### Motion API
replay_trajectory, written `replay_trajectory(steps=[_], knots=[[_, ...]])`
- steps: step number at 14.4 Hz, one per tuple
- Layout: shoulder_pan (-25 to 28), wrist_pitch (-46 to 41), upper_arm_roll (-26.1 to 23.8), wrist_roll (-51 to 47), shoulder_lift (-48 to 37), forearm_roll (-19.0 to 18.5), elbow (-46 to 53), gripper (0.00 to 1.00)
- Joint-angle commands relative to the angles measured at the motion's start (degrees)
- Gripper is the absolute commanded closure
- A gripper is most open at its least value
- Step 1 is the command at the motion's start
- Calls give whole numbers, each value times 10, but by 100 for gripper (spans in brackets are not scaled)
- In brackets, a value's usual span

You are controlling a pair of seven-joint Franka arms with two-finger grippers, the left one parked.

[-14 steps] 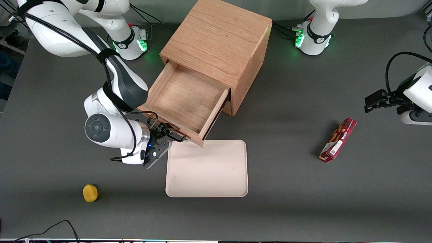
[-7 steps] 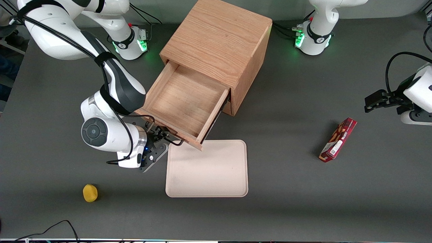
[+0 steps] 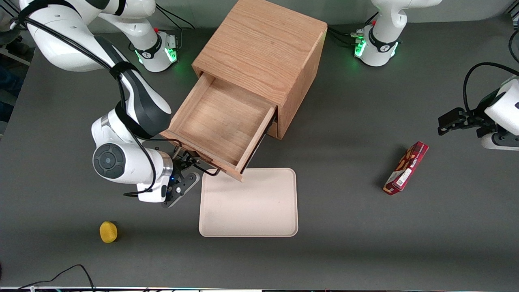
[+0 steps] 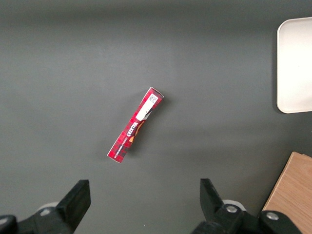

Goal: Open upper drawer
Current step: 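Keep pulling the drawer fully open with the right gripper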

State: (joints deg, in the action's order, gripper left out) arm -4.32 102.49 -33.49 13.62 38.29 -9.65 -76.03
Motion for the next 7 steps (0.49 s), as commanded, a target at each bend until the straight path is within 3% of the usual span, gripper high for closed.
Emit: replay_trajectory(steps=[1,7], knots=[[2,-13,-3,9,17,-17,28,1],[16,-69,-6,4,17,-12,61,1]])
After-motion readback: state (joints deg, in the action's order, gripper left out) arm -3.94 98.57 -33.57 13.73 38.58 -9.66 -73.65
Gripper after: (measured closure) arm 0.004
